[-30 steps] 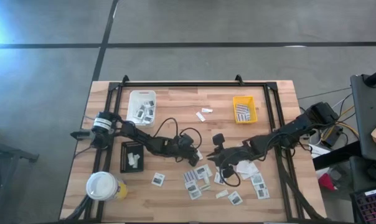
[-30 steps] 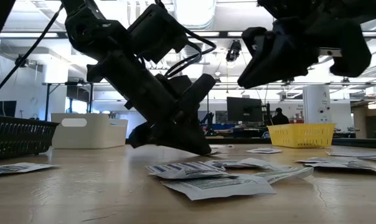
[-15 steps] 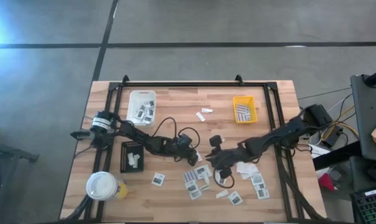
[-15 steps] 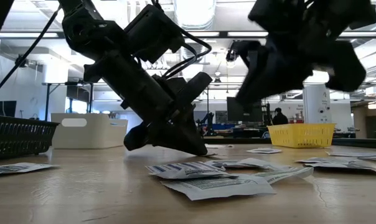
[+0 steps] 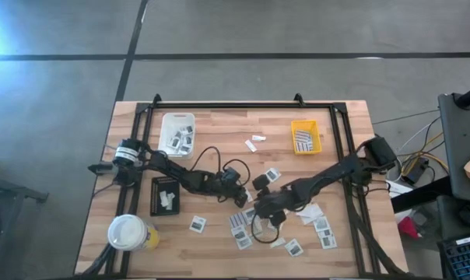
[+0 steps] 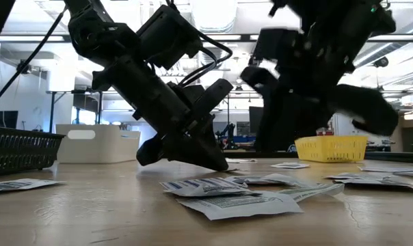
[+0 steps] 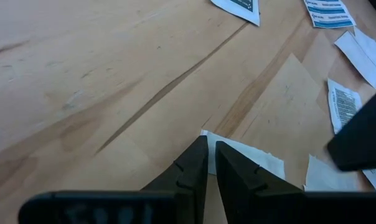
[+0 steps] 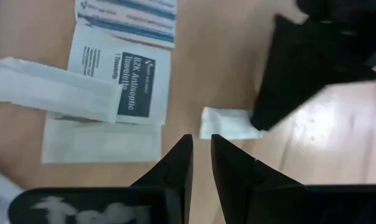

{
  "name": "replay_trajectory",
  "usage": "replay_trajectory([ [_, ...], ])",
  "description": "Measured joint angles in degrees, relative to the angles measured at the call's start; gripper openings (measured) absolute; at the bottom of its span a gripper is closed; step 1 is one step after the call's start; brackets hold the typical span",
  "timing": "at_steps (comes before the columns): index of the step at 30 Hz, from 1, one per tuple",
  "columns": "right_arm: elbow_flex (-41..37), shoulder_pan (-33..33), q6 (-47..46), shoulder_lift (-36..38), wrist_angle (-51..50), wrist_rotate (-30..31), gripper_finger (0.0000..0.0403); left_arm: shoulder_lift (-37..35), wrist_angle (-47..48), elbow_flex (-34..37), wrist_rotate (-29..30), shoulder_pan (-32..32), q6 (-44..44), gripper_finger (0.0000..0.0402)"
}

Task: Pick & Place First Aid Supplies
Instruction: Put the green bandage pack into the black bin

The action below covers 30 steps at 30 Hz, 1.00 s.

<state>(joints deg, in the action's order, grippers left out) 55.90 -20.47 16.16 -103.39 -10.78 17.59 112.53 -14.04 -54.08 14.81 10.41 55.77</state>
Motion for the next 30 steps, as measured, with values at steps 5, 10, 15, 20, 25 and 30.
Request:
replay_trajectory([
  [5, 3.9, 0.0, 0.4, -4.2, -2.5, -0.1, 0.0072, 0.0, 0.0, 0.0, 0.0, 0.0, -0.1, 0.0053],
  [10, 6.9, 0.0, 0.4, -6.6, -4.1, 0.5, 0.0107, 0.0, 0.0, 0.0, 0.0, 0.0, -0.3, 0.0053],
  [15, 9.2, -0.1, 0.4, -10.1, -4.5, 3.8, 0.0126, 0.0, -0.2, 0.0, 0.0, 0.0, -0.4, 0.0053],
  [20, 10.9, -0.3, -0.7, -12.5, -6.6, 8.3, 0.0124, 0.0, -0.1, 0.0, -0.4, 0.0, -0.6, 0.0053],
  [25, 10.7, -0.3, -2.4, -12.6, -6.6, 10.6, 0.0113, 0.0, -0.2, 0.0, -0.4, 0.0, -0.6, 0.0053],
  [30, 10.6, -0.2, -4.5, -12.7, -7.0, 12.6, 0.0101, 0.0, -0.2, 0.0, -0.4, 0.0, -0.5, 0.0053],
])
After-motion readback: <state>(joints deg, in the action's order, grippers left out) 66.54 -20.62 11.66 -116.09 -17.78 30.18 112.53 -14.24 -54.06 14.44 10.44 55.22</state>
